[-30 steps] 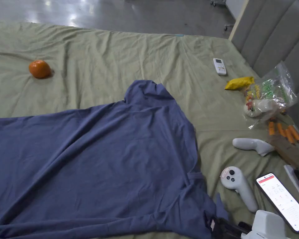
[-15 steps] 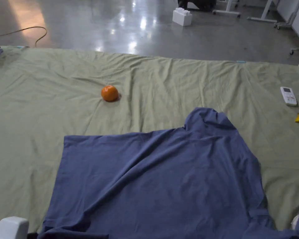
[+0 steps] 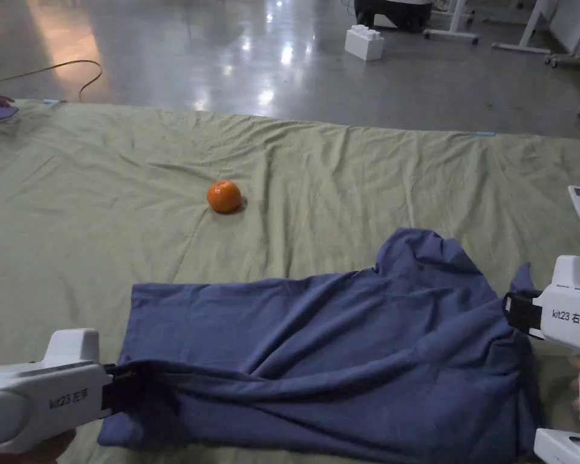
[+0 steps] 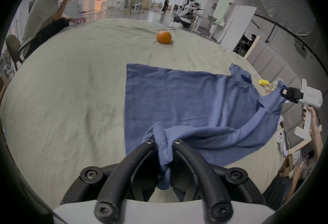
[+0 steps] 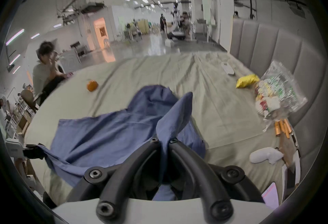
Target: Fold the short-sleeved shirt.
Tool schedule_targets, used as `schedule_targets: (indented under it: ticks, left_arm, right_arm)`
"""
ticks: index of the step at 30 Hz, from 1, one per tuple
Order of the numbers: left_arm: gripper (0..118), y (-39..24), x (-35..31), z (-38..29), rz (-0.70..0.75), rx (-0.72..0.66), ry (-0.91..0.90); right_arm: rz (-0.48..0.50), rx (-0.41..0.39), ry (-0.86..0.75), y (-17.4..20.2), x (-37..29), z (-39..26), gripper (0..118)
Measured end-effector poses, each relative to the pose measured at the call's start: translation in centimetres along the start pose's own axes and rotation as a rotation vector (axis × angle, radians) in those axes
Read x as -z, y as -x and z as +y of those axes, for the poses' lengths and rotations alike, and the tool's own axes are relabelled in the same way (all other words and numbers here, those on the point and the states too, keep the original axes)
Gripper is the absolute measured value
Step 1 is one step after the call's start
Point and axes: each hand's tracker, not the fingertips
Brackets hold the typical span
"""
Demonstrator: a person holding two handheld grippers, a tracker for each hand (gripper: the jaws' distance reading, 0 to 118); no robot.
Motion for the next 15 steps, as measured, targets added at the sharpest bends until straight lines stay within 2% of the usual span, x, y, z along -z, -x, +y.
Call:
schedule_targets:
  ticks: [5,6,7,8,9,10,11,13,15]
  left_arm:
    - [11,0.3,2.3,0.0,0.029,0.007,0.047]
    - [14,0.4,2.6,-0.2,0.032,-0.003,0.042]
    - [24,0.6,2.8,-0.4,0.025,-0.010,0.032]
    - [43,0.8,2.7,-0.7,0.014,-0.012,0.007]
    - [76,1.2,2.6,-0.9,0.020,-0.015,-0.011]
    - [95,1.5,2.2,-1.1,0.029,-0.021,-0.017]
    - [95,1.8,1.3,-1.4,0.038,-0.026,-0.028]
    - [95,2.5,-2.0,-2.4,-0.004,0.002,-0.132]
    - [95,2.8,-5.8,-3.9,0.015,0.082,-0.179]
  right_arm:
    - [-0.061,0.011,0.106,-1.0,5.8,-1.9,4]
    - [-0.061,0.013,0.106,-1.2,6.4,-2.2,15]
    - [-0.058,0.009,0.102,-1.5,7.0,-2.6,41]
    - [-0.054,0.011,0.098,-1.8,7.1,-2.9,71]
    - [-0.048,0.008,0.100,-2.0,7.1,-2.9,93]
    - [-0.043,0.009,0.092,-2.3,6.5,-2.9,90]
    - [-0.028,-0.004,0.037,-2.6,5.3,-3.0,83]
    - [-0.045,-0.049,-0.095,-2.9,2.1,-2.8,85]
    - [-0.003,-0.071,-0.171,-3.5,-2.3,-2.9,85]
